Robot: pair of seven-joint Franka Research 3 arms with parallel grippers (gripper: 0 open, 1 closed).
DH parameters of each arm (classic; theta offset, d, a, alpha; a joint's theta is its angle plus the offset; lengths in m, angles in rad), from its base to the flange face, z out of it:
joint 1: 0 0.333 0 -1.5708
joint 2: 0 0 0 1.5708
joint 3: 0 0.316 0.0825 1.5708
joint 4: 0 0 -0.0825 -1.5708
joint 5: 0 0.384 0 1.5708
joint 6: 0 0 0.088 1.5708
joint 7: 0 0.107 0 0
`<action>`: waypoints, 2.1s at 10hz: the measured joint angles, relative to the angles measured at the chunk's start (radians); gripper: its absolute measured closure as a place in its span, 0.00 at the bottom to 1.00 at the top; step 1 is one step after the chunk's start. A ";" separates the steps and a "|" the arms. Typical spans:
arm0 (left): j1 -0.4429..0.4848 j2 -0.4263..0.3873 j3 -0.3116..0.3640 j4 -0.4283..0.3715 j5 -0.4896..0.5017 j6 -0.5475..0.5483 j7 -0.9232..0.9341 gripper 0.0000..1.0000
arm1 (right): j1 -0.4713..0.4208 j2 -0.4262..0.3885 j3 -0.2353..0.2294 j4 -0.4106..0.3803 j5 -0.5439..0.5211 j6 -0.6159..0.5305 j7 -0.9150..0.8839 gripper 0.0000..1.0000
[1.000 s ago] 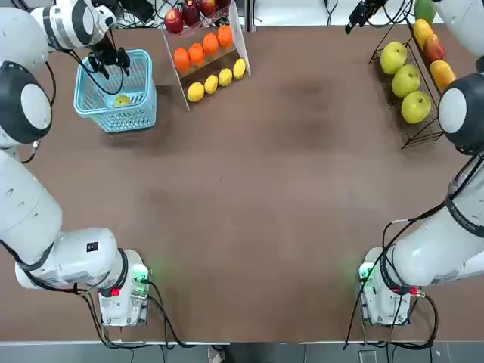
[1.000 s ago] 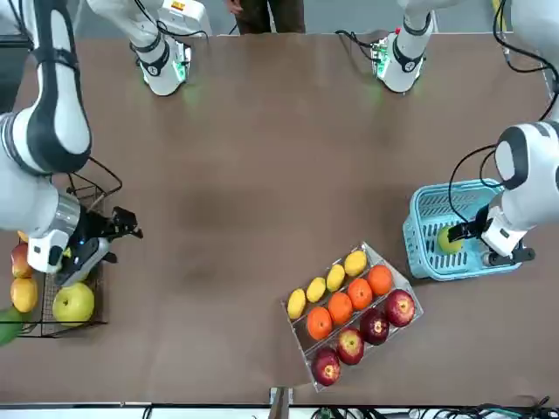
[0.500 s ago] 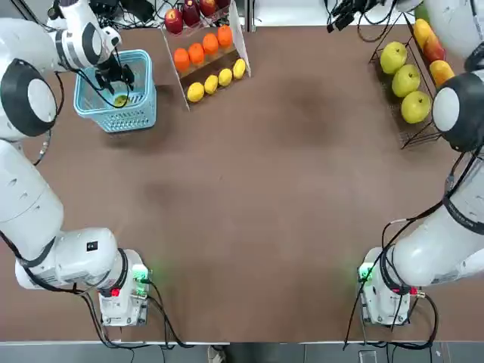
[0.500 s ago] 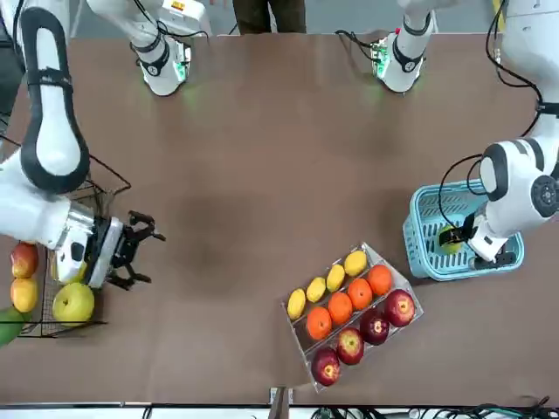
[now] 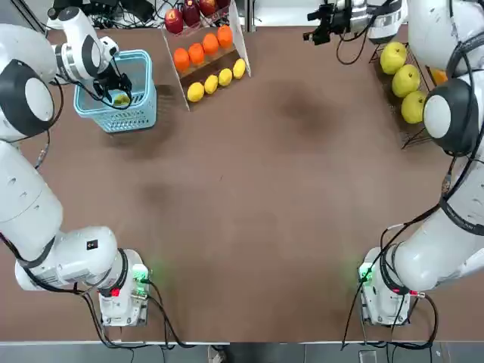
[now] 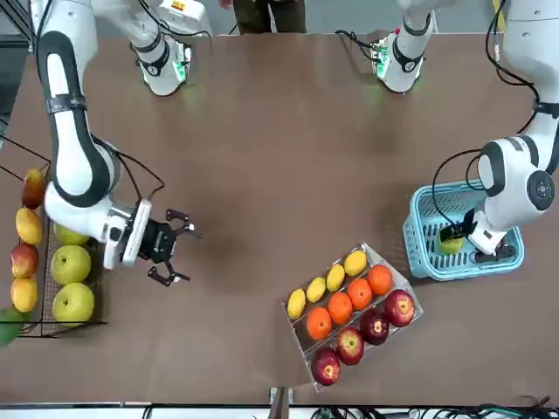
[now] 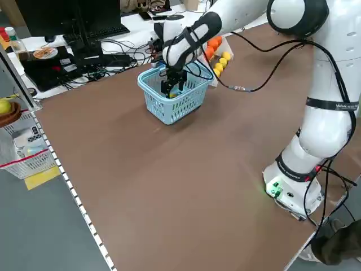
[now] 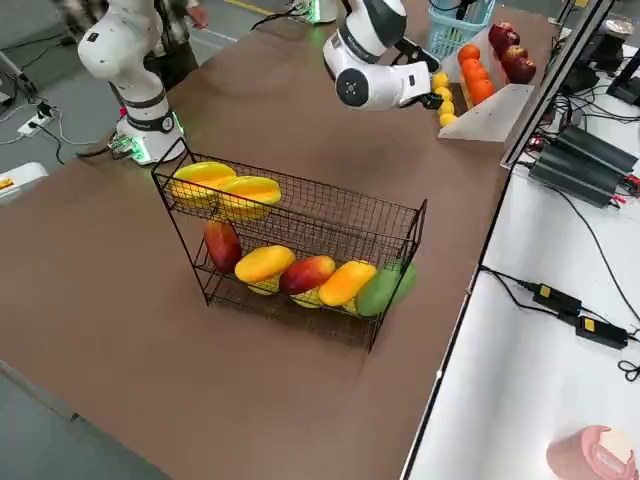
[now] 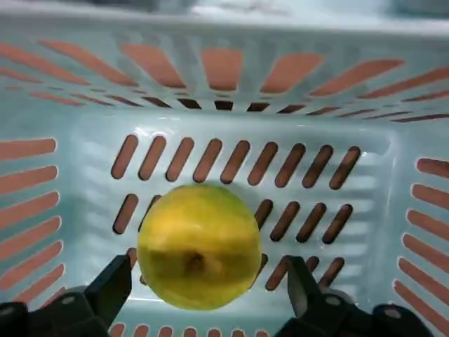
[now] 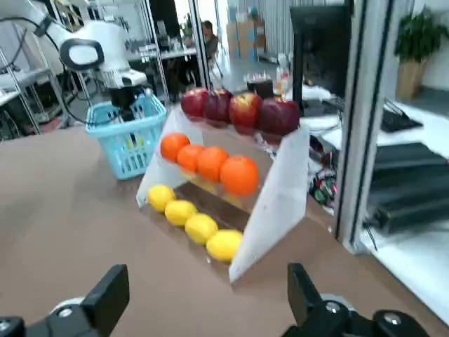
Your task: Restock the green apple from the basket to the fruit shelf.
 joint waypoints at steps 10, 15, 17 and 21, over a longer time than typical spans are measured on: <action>-0.001 0.070 -0.003 -0.019 0.001 0.135 0.000 0.05 | 0.059 0.044 -0.071 -0.150 0.352 -0.568 -0.282 0.00; -0.001 0.042 -0.003 -0.008 0.001 0.094 0.000 0.15 | 0.080 0.068 -0.081 -0.153 0.382 -0.597 -0.309 0.00; -0.001 -0.042 -0.003 0.010 0.001 -0.036 0.000 0.15 | 0.081 0.075 -0.081 -0.153 0.382 -0.598 -0.313 0.00; -0.001 -0.230 -0.010 0.095 0.000 -0.297 -0.009 0.15 | 0.113 0.076 -0.080 -0.156 0.382 -0.598 -0.334 0.00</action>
